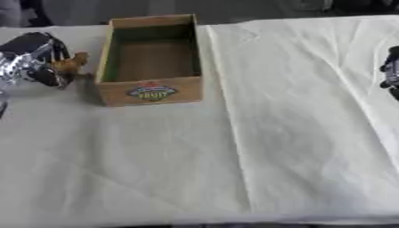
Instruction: Pick up objects on the table and place them in the box.
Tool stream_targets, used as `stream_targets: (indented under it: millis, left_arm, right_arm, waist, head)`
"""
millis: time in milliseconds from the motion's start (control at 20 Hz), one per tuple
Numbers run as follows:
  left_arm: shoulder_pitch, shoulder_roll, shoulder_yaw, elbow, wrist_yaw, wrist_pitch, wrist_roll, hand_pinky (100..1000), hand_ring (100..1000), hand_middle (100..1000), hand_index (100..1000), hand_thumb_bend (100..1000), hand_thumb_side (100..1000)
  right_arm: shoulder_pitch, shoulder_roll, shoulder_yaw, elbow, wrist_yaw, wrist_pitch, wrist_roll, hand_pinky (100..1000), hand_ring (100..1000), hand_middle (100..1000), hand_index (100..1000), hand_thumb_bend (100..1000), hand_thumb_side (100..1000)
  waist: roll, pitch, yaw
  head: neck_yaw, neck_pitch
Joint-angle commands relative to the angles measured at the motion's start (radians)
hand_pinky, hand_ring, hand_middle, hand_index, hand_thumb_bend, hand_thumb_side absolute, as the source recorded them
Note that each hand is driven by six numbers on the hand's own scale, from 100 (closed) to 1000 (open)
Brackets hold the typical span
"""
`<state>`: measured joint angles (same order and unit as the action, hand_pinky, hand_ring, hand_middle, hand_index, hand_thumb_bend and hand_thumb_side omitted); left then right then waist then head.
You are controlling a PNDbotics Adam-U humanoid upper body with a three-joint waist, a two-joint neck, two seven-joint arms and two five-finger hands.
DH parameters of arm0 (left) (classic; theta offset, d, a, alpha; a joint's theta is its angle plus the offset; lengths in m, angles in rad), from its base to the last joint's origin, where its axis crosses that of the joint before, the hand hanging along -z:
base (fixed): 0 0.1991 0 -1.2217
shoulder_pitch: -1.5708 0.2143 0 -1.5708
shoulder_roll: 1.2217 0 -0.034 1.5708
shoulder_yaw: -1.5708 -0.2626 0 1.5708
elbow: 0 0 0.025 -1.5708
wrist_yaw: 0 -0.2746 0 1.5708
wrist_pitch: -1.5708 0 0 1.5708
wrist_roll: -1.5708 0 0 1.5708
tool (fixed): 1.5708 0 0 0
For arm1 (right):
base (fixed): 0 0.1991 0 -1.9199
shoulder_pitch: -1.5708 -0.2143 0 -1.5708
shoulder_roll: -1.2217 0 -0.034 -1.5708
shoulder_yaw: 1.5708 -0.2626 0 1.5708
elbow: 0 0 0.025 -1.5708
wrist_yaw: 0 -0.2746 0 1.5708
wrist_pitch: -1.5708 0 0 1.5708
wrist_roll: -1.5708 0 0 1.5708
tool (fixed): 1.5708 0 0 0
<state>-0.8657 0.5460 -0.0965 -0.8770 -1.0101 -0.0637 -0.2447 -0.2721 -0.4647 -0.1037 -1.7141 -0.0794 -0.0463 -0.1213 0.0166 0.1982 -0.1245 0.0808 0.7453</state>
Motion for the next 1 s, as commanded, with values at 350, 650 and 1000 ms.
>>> stream_targets:
  millis: [350, 650, 1000]
  left_arm:
    - [-0.018, 0.034, 0.008, -0.051, 0.078, 0.006, -0.019, 439, 315, 296, 397, 337, 100]
    - [-0.052, 0.057, -0.002, -0.174, 0.134, 0.007, -0.065, 440, 310, 291, 392, 341, 100]
    - [-0.114, 0.016, -0.034, -0.254, 0.199, -0.009, -0.079, 438, 311, 293, 393, 338, 100]
  right_arm:
    - [-0.006, -0.024, -0.006, -0.015, -0.005, -0.002, 0.001, 424, 581, 655, 796, 100, 360]
    - [-0.003, -0.027, -0.006, -0.013, -0.004, -0.002, 0.003, 424, 582, 655, 796, 100, 359]
    - [-0.002, -0.027, -0.002, -0.010, -0.005, -0.002, 0.007, 424, 582, 655, 796, 100, 360]
  waist:
    - [0.001, -0.016, 0.001]
    - [0.002, -0.024, 0.004]
    - [0.004, -0.035, -0.001]
  head:
    - [0.000, -0.004]
    - [-0.001, 0.000]
    - [0.005, 0.001]
